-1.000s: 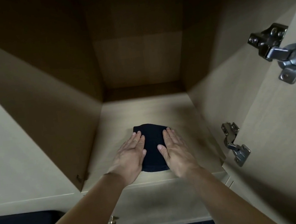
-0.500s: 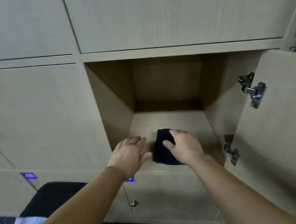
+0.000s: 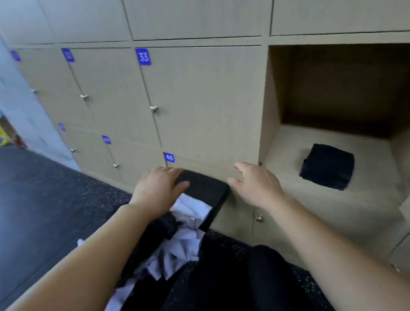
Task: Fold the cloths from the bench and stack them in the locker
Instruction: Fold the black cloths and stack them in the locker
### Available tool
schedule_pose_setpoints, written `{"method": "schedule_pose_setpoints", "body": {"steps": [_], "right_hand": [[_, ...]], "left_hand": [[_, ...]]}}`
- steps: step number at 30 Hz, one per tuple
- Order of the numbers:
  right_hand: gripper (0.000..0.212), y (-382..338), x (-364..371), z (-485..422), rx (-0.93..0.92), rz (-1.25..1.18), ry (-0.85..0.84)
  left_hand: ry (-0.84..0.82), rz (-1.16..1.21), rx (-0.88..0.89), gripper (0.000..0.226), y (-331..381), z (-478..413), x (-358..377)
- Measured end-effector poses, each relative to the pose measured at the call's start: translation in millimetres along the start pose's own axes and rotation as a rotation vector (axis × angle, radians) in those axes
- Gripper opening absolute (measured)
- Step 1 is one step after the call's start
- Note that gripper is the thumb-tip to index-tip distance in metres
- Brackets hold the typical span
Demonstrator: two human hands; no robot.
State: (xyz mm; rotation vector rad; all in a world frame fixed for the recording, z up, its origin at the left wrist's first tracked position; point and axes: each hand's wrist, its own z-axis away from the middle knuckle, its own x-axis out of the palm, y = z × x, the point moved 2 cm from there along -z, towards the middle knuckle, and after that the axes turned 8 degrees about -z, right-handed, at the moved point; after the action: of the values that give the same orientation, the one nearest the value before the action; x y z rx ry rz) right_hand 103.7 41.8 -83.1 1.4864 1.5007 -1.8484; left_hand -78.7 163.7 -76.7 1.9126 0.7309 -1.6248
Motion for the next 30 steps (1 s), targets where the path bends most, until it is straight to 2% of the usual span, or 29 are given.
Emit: {"method": "schedule_pose_setpoints", "body": {"steps": [5, 12, 15, 17, 20, 22, 25, 30], "right_hand": [[0.048, -66, 65, 18, -0.108, -0.042, -0.141], [0.039, -122, 124, 22, -0.201, -0.063, -0.276], [0.016, -131, 141, 14, -0.218, -0.063, -0.294], [0.013, -136, 151, 9, -0.222, -0.063, -0.3], [0.026, -143, 171, -1, -0.198, -0.117, -0.318], [0.024, -146, 186, -9, -0.154, -0.147, -0.338], [0.041, -151, 205, -19, -0.055, -0.124, -0.36], [0.048, -154, 234, -26, 0.068, -0.064, -0.419]], "left_hand": [[-0.011, -0.012, -0.219, 0.047, -96, 82, 5], [-0.062, 0.012, -0.419, 0.05, -170, 149, 34], [-0.055, 0.05, -0.452, 0.048, -184, 154, 50], [-0.05, 0.074, -0.466, 0.046, -190, 154, 62], [-0.058, 0.103, -0.478, 0.044, -196, 153, 81], [-0.064, 0.127, -0.483, 0.041, -198, 150, 91], [-0.063, 0.168, -0.51, 0.034, -196, 139, 101], [-0.097, 0.292, -0.626, 0.036, -208, 120, 129]]}}
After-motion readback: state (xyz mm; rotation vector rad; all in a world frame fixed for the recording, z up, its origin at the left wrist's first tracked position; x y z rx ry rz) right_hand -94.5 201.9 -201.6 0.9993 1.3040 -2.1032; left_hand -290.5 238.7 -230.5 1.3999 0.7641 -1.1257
